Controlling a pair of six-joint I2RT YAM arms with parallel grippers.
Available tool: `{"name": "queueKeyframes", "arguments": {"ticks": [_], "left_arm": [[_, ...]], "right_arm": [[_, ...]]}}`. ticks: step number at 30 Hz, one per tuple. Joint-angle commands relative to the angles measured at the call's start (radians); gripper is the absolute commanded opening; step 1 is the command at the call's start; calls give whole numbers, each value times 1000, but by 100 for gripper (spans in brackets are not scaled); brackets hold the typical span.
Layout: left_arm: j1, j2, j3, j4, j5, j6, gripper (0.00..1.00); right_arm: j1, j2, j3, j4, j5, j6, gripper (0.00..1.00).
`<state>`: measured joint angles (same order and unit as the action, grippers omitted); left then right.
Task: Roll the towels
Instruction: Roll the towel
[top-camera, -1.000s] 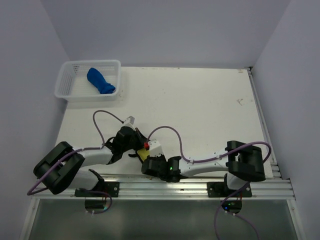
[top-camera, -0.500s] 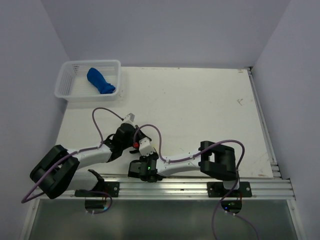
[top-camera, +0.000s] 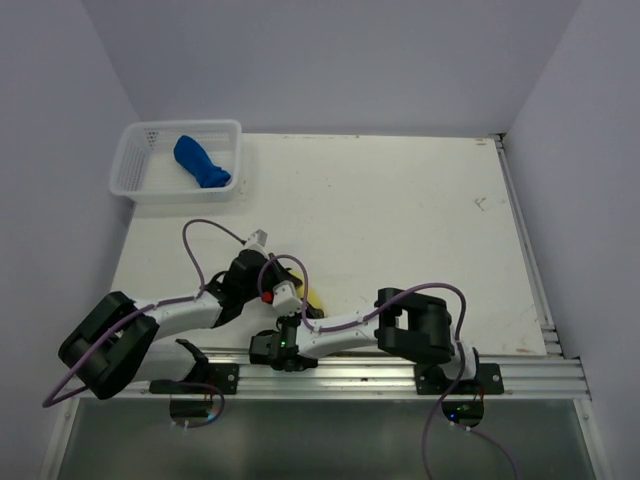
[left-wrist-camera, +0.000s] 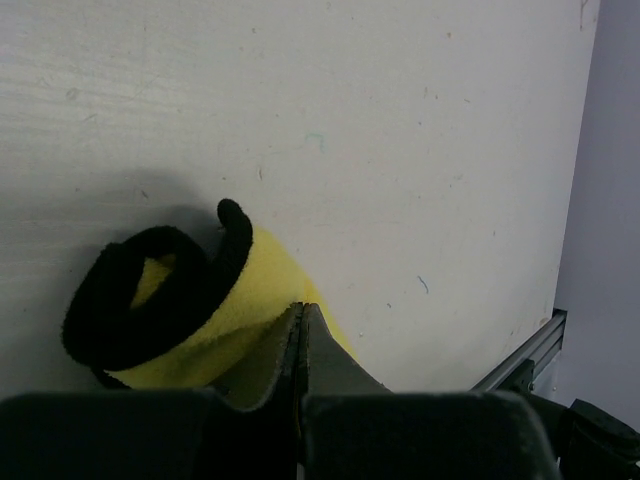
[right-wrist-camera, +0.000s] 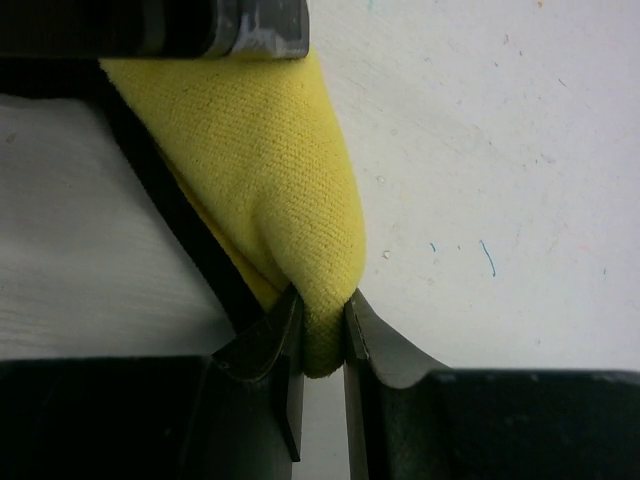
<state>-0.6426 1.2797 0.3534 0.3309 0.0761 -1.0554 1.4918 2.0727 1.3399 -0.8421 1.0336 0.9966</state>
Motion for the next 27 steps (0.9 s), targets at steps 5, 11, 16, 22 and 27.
{"name": "queueKeyframes", "arguments": {"ticks": [5, 11, 16, 22, 27], "left_arm": [[0, 38, -76, 66, 16, -14, 0], [-2, 55, -128, 97, 8, -23, 0], [0, 38, -148, 94, 8, -26, 0], [-3, 15, -168, 83, 7, -26, 0], [-3, 15, -185, 88, 5, -23, 0]], "right_arm": [[2, -127, -114, 197, -58, -94, 24], [2, -241, -198, 277, -125, -151, 42], [4, -354, -241, 327, -187, -202, 54], [-34, -508, -372, 527, -354, -302, 62], [-215, -614, -511, 715, -660, -349, 64]]}}
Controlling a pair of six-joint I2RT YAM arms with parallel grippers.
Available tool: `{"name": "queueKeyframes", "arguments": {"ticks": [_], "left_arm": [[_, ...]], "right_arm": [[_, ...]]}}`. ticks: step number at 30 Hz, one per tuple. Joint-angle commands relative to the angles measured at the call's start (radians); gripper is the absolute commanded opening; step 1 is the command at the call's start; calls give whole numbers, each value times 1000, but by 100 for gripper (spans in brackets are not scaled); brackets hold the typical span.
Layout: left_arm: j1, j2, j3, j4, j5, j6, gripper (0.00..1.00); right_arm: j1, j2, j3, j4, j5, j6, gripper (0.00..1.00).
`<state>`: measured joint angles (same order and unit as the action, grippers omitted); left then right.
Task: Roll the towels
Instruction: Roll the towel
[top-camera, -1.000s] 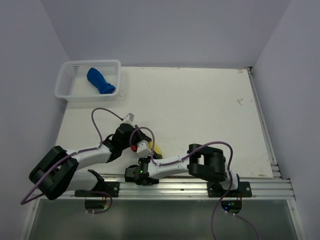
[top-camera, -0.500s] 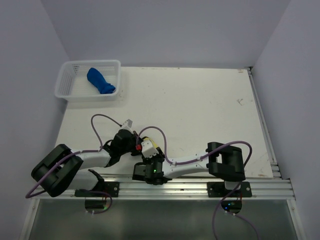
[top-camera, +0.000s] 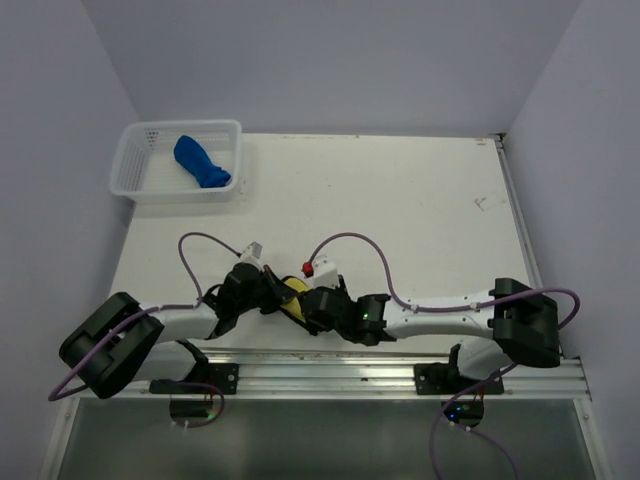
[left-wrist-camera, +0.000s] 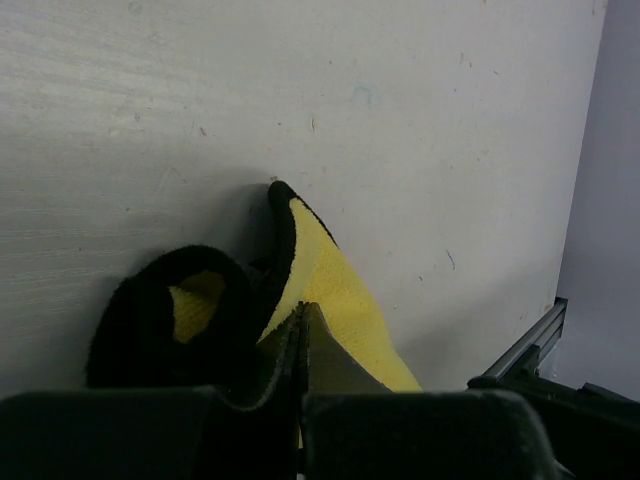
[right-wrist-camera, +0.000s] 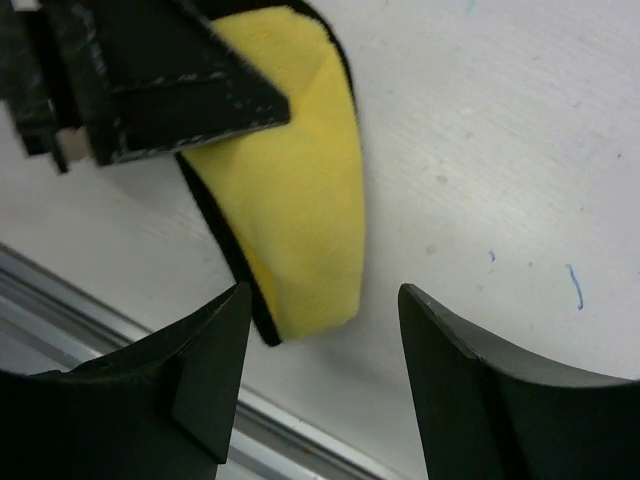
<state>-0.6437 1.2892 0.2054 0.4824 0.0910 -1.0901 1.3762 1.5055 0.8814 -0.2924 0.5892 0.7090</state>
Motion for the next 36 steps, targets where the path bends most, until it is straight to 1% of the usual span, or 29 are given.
{"name": "queueKeyframes", "arguments": {"ticks": [1, 3, 4, 6, 9, 16, 19, 22, 23, 25, 26, 28, 29, 32, 34, 35, 36], "left_arm": [[-4, 5, -38, -62, -7, 13, 0], [-2, 4, -41, -61, -7, 15, 0], [-4, 4, -43, -62, -7, 15, 0], [-4, 2, -43, -61, -8, 16, 0], [-4, -2, -43, -62, -7, 16, 0], [-4, -10, -47, -68, -7, 19, 0], [-2, -13, -47, -70, -7, 21, 0], [-2, -13, -41, -70, -8, 22, 0], [-4, -14, -38, -73, -8, 22, 0], [-4, -13, -21, -83, -10, 30, 0], [-2, -14, -14, -100, -10, 33, 0], [-2, -21, 11, -120, -25, 47, 0], [-2, -27, 20, -140, -30, 52, 0], [-2, -47, 66, -203, -51, 67, 0], [-1, -65, 110, -244, -71, 79, 12], [1, -85, 126, -290, -82, 84, 19], [1, -94, 141, -312, -86, 90, 26]], "right_arm": [[-112, -47, -59, 182, -239, -86, 64], [-124, -19, -45, 182, -262, -129, 65], [-127, -4, -35, 176, -290, -138, 65], [-129, 47, -4, 147, -295, -143, 66], [-134, 102, -13, 186, -348, -141, 67], [-135, 182, -30, 228, -358, -140, 67], [-134, 199, -32, 225, -324, -161, 66], [-126, 216, -18, 191, -287, -183, 59], [-115, 222, -10, 182, -282, -184, 53], [-97, 225, 7, 170, -238, -189, 47], [-77, 232, 14, 150, -218, -189, 39], [-56, 242, 30, 128, -178, -181, 30], [-48, 243, 42, 112, -143, -178, 23], [-20, 254, 54, 92, -95, -166, 13], [-19, 254, 56, 84, -82, -152, 7], [-17, 254, 56, 85, -65, -151, 5], [-17, 249, 56, 84, -57, -141, 4]]}}
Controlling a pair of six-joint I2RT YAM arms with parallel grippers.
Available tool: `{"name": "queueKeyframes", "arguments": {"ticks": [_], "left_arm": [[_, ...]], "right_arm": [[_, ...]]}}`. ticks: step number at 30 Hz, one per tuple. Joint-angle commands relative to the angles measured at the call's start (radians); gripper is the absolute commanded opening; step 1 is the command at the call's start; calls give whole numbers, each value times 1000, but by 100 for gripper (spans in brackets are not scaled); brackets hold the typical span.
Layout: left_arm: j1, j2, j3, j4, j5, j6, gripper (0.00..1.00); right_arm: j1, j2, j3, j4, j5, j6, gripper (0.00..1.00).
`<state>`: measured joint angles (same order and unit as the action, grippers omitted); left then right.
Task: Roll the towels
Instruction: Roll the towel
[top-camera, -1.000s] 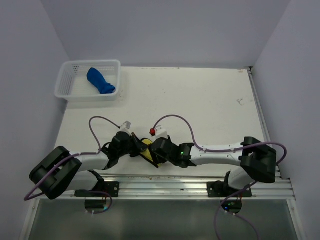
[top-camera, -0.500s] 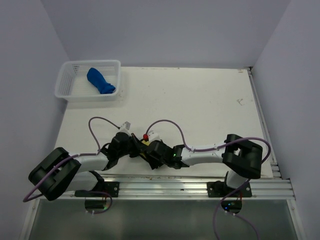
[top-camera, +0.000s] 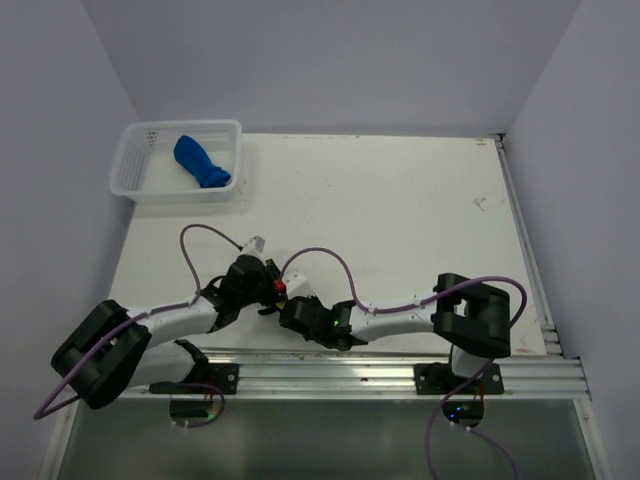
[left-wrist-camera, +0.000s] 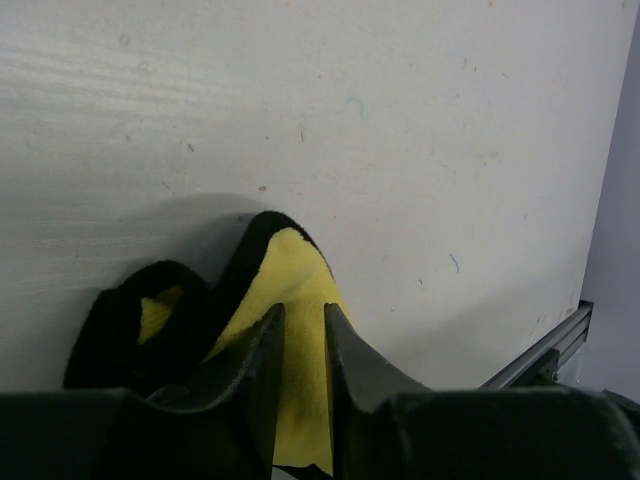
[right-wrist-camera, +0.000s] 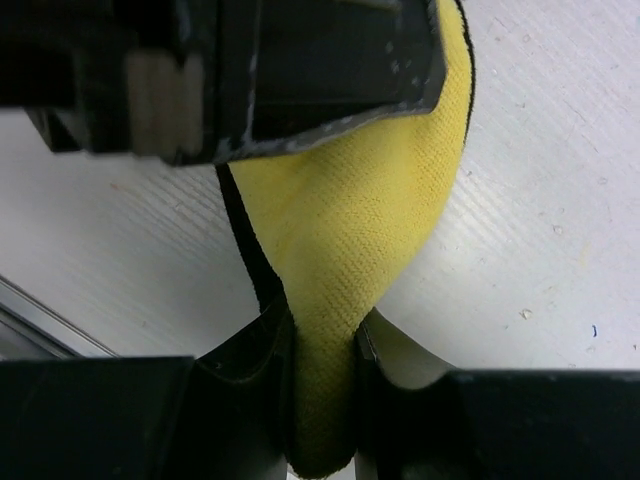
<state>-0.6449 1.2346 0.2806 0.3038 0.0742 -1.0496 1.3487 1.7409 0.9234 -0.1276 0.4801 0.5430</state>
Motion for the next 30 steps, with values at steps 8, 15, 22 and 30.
{"name": "queueKeyframes", "arguments": {"ticks": [8, 15, 22, 30], "left_arm": [[10, -121, 213, -403, -152, 71, 53], [11, -122, 287, -566, -148, 82, 65], [11, -149, 262, -581, -123, 60, 67], [10, -107, 209, -531, -96, 34, 69]], "right_arm": [[10, 15, 55, -138, 186, 124, 0], [12, 109, 210, -306, 301, 308, 0], [12, 196, 322, -347, 338, 403, 2], [12, 215, 311, -280, 313, 413, 2]]}}
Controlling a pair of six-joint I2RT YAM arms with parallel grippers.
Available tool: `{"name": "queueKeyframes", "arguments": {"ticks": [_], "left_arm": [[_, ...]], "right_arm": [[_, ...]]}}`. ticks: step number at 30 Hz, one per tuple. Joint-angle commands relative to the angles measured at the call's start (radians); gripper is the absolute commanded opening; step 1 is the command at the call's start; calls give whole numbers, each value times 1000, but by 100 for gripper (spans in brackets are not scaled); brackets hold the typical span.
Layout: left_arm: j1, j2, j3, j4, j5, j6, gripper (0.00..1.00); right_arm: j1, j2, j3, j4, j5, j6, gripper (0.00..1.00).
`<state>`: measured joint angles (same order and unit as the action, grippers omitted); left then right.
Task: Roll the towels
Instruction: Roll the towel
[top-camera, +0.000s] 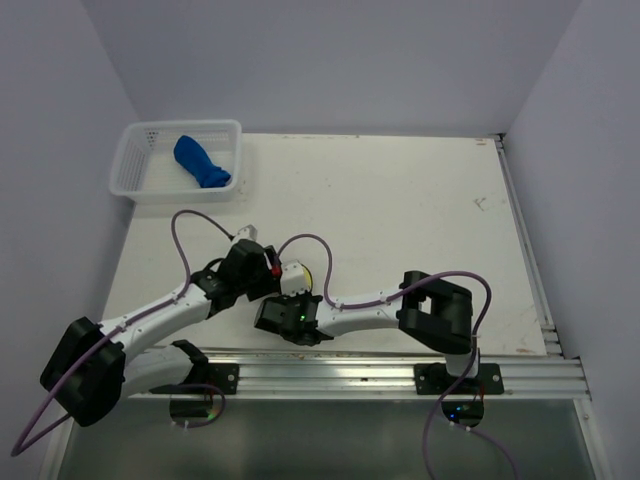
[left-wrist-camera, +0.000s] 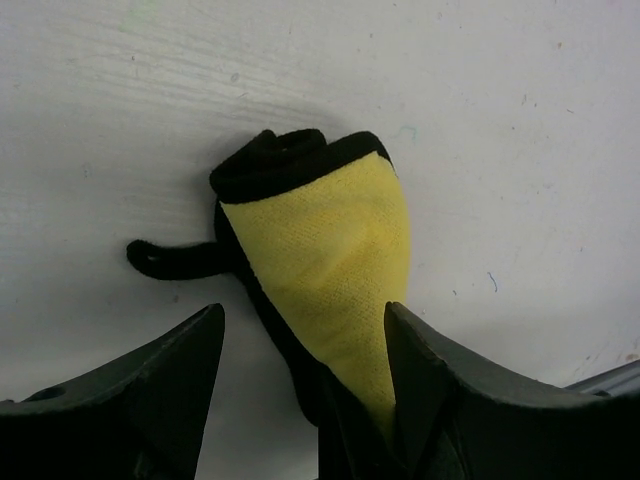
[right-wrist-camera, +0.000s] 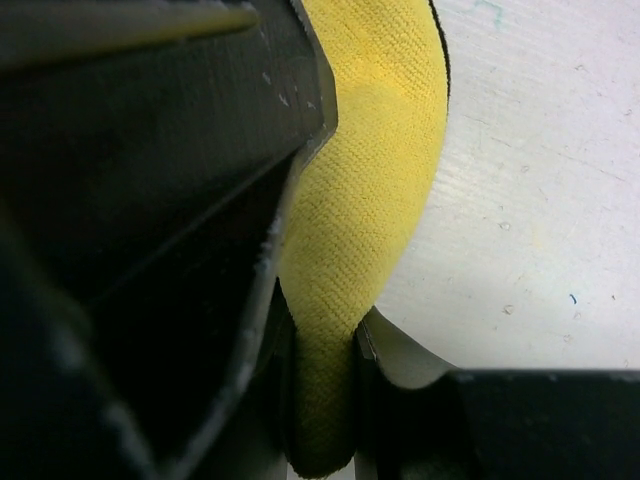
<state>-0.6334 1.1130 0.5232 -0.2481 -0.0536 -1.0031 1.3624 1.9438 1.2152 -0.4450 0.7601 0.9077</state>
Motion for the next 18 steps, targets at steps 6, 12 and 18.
{"name": "queueKeyframes", "arguments": {"ticks": [6, 12, 18], "left_arm": [[-5, 34, -97, 109, 24, -58, 75], [-6, 57, -138, 225, 21, -112, 76], [-48, 148, -138, 270, -17, -132, 74]], "right_arm": [[0, -6, -6, 98, 12, 45, 3], [1, -20, -54, 189, -16, 36, 3], [0, -48, -88, 245, -27, 33, 3]]}}
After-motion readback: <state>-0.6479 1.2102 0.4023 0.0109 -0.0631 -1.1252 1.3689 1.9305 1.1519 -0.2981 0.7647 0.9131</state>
